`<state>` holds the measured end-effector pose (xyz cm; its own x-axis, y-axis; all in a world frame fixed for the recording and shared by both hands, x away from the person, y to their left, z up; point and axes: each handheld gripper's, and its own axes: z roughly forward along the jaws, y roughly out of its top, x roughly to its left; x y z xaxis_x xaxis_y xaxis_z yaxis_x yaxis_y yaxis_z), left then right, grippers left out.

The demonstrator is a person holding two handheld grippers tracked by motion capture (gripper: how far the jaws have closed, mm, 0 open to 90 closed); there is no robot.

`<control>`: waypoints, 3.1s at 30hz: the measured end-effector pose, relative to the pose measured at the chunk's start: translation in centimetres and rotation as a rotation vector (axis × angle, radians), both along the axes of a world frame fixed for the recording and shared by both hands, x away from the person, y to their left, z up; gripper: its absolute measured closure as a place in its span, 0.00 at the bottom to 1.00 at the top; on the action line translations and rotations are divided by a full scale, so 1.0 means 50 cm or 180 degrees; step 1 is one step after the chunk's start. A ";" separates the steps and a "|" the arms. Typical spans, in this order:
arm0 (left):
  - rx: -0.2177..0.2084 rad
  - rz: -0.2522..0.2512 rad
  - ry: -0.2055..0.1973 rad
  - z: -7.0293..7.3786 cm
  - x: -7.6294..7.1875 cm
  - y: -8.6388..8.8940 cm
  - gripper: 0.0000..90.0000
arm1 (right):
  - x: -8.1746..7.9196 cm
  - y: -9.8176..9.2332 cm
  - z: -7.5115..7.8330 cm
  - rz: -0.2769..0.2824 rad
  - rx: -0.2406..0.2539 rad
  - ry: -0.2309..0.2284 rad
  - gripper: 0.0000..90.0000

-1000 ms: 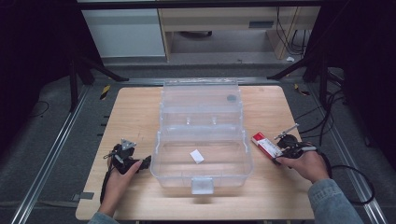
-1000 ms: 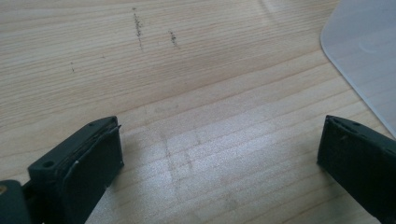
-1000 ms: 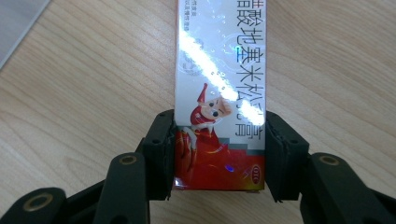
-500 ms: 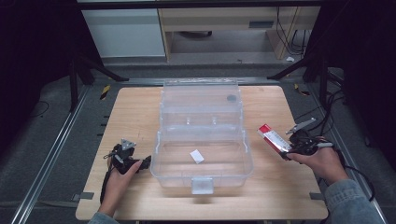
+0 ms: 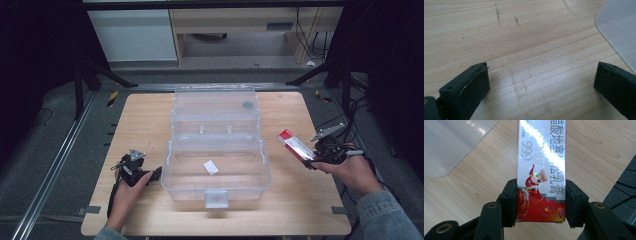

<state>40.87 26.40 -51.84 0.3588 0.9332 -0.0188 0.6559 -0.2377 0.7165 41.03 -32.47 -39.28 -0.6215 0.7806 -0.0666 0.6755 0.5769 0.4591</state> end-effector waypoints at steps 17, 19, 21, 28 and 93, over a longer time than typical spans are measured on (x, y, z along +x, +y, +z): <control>0.0000 0.0000 -0.0001 0.000 0.000 0.000 0.00 | -0.017 0.024 0.078 0.0271 0.0029 -0.0165 0.57; 0.0001 0.0000 0.0000 0.000 0.000 0.000 0.00 | -0.019 0.029 0.086 0.0306 0.0034 -0.0183 0.57; 0.0001 -0.0001 0.0001 0.000 0.000 0.000 0.00 | -0.019 0.036 0.096 0.0355 0.0042 -0.0208 0.57; 0.0000 -0.0001 0.0000 0.000 -0.001 0.000 0.00 | -0.016 0.077 0.120 0.0555 0.0036 -0.0253 0.57; -0.0009 -0.0012 -0.0001 0.000 -0.002 0.000 0.00 | 0.014 0.463 0.112 0.2007 -0.0093 -0.0093 0.57</control>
<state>40.79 26.38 -51.85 0.3622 0.9319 -0.0213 0.6548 -0.2381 0.7173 41.72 -9.29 -33.67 -0.9590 0.2626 -0.1062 0.1891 0.8727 0.4502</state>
